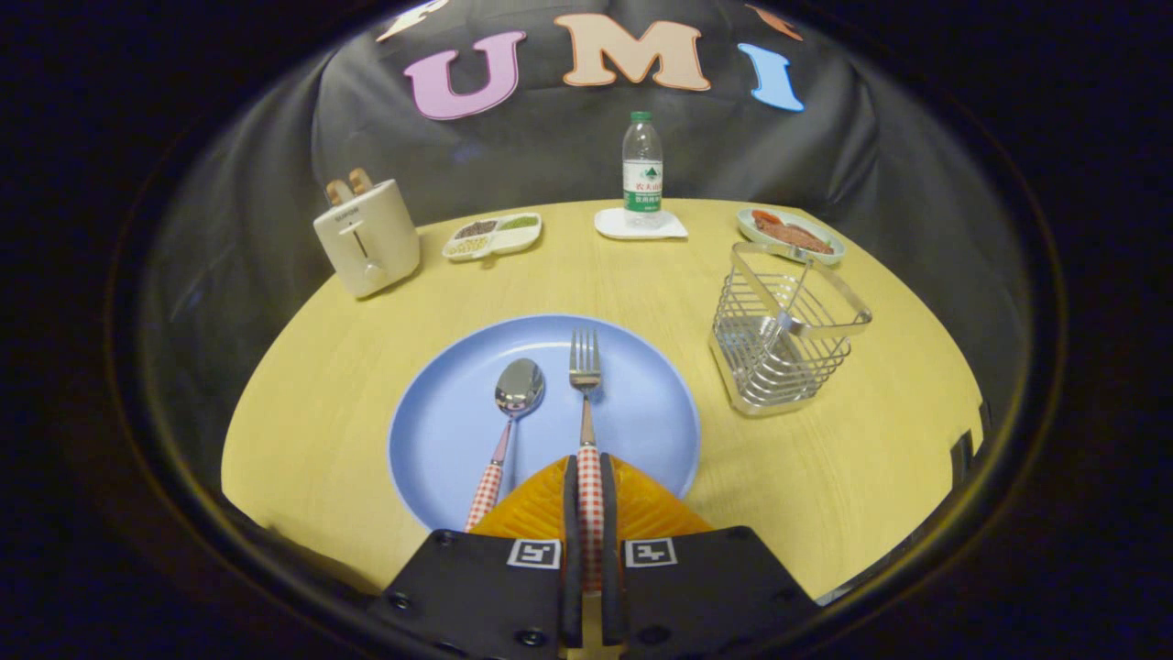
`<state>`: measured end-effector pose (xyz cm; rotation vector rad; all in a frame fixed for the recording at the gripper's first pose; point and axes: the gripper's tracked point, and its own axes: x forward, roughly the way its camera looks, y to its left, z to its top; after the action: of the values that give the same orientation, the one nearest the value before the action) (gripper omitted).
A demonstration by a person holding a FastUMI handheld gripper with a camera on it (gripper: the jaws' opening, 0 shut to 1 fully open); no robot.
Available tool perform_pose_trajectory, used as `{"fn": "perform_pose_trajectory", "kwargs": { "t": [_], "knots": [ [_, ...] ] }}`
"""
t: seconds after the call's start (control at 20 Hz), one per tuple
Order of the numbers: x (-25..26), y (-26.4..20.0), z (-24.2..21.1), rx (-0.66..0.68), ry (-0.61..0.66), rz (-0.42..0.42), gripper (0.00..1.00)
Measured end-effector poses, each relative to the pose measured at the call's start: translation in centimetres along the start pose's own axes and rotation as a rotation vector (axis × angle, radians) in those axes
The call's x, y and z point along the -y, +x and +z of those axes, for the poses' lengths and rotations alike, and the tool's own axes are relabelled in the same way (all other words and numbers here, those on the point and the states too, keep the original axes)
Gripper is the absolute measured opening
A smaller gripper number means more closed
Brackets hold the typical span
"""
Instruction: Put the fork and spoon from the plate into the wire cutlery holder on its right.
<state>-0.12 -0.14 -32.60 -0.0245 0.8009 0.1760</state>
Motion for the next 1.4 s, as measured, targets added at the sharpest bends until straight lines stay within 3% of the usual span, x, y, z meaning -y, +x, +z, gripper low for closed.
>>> {"fn": "perform_pose_trajectory", "kwargs": {
  "t": [0.3, 0.85, 1.05, 1.4],
  "knots": [
    [1.6, -2.7, 3.6, 0.043, 0.009, -0.019, 0.11],
    [10.3, -6.5, 10.2, 0.008, 0.015, -0.074, 0.11],
    [12.9, -6.8, 10.6, -0.101, -0.021, -0.069, 0.11],
    [14.6, -5.5, 9.1, -0.421, -0.098, -0.016, 0.11]
  ]
}}
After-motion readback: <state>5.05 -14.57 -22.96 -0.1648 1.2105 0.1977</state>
